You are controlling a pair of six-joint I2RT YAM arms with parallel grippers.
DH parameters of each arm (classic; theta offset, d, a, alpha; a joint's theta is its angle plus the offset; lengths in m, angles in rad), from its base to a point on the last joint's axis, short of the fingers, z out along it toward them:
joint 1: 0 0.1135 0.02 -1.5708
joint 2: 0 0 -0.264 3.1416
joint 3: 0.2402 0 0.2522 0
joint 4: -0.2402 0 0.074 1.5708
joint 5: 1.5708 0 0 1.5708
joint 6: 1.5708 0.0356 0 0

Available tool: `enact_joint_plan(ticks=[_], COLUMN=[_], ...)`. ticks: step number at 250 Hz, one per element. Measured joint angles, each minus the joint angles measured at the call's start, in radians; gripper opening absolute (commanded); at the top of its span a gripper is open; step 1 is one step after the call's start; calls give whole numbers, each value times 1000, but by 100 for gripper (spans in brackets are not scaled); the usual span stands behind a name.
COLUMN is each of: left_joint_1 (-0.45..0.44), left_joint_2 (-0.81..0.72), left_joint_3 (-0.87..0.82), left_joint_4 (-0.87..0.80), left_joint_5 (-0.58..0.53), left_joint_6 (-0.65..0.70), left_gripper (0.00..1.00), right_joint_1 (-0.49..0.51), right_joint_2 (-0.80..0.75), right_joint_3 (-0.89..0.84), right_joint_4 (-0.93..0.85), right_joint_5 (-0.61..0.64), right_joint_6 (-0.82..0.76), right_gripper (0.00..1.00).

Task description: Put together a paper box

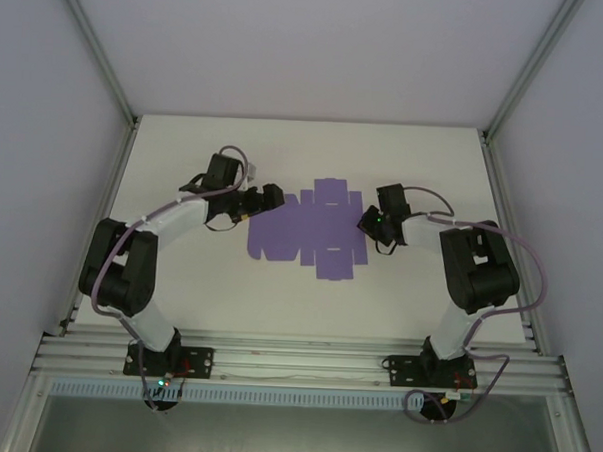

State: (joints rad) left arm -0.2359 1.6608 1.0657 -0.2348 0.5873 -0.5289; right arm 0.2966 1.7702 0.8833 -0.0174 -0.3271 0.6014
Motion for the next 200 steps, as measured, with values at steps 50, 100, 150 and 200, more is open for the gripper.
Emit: enact_joint_plan(ticks=[50,100,150,200], left_joint_1=[1,2,-21,-75], left_joint_2=[95,170,175,208], left_joint_3=[51,76,93,140], left_joint_4=[-161,-211,-237,-270], left_joint_5=[-170,-206,-202,-175], left_joint_6=[43,66,68,63], left_gripper=[100,99,99,98], right_joint_1=[5,6,6,6], right_joint_2=[0,0,0,0], right_joint_3=[0,1,0,0], right_joint_4=[-1,-3,-1,0], right_joint_5=[13,16,16,16], right_joint_6=[0,0,0,1], right_gripper=[10,10,10,10])
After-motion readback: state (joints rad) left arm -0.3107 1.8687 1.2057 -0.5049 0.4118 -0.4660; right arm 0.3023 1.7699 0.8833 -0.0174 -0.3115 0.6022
